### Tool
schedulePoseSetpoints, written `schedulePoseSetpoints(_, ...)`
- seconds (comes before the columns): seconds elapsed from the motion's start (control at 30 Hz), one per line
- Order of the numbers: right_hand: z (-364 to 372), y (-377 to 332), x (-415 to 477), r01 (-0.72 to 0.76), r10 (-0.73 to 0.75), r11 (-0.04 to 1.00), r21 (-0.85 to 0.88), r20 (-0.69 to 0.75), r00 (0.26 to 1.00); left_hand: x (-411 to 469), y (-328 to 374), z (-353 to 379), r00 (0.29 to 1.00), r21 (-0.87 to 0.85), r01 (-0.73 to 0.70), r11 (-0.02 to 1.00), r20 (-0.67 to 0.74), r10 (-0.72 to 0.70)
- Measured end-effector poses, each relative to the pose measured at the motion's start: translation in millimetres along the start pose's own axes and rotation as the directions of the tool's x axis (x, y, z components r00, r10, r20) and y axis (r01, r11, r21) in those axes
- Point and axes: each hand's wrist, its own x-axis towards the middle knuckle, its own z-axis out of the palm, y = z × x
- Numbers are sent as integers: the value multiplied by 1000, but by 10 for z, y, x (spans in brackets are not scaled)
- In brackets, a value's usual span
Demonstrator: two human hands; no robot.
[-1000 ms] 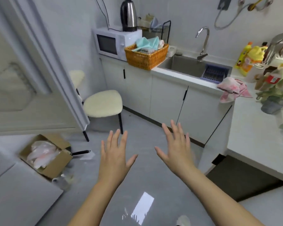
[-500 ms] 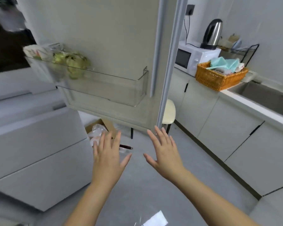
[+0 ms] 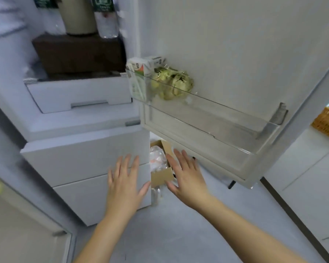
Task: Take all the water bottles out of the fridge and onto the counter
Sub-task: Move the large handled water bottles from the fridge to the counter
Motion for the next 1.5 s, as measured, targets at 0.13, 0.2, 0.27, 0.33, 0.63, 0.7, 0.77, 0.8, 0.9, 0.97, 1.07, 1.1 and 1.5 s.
schedulePoseSetpoints(0.13, 143, -502, 385, -31, 31, 999, -6, -40, 999, 252, -607, -194, 999, 15, -41, 999, 15, 41)
schedulePoseSetpoints(0.2, 207, -755, 599, -42, 41, 999, -9, -47, 998, 393, -922, -315, 999, 29, -53, 998, 10, 53)
schedulePoseSetpoints(0.27, 248, -966, 823, -47, 47, 999, -8, -66, 997, 538, -1179, -438, 997, 18, -69, 997, -17, 69)
schedulePoseSetpoints(0.33, 259, -1139, 1049, -45, 44, 999, -1, -85, 995, 687, -1383, -545, 996, 6, -77, 997, -40, 78)
schedulePoseSetpoints(0.63, 206, -1469, 2184, 67, -67, 998, -1, -141, 988, 1529, -2005, -693, 989, 4, -1, 1000, -147, 2)
schedulePoseSetpoints(0.7, 180, -1525, 2515, 98, -95, 995, 10, -152, 984, 1732, -2114, -763, 983, 16, 35, 999, -182, -32)
schedulePoseSetpoints(0.77, 131, -1618, 2868, 118, -110, 992, 34, -185, 977, 1962, -2221, -872, 970, 29, 57, 998, -237, -49)
schedulePoseSetpoints(0.8, 98, -1685, 3054, 126, -113, 991, 53, -203, 973, 2087, -2276, -939, 964, 37, 69, 997, -259, -58)
schedulePoseSetpoints(0.9, -25, -1906, 3610, 127, -103, 989, 79, -251, 962, 2483, -2441, -1165, 943, 51, 117, 992, -320, -95)
schedulePoseSetpoints(0.97, -138, -2055, 3992, 104, -70, 989, 105, -286, 956, 2769, -2545, -1330, 924, 59, 137, 989, -368, -106)
schedulePoseSetpoints(1.07, -342, -2225, 4553, 69, -10, 985, 155, -355, 935, 3234, -2663, -1561, 908, 68, 155, 986, -403, -115)
schedulePoseSetpoints(1.1, -420, -2258, 4738, 58, 9, 984, 166, -377, 926, 3396, -2699, -1625, 904, 61, 155, 986, -411, -117)
schedulePoseSetpoints(1.5, -1015, -2159, 6218, -22, 7, 999, -27, -458, 889, 4761, -3063, -1759, 920, 76, 210, 975, -353, -171)
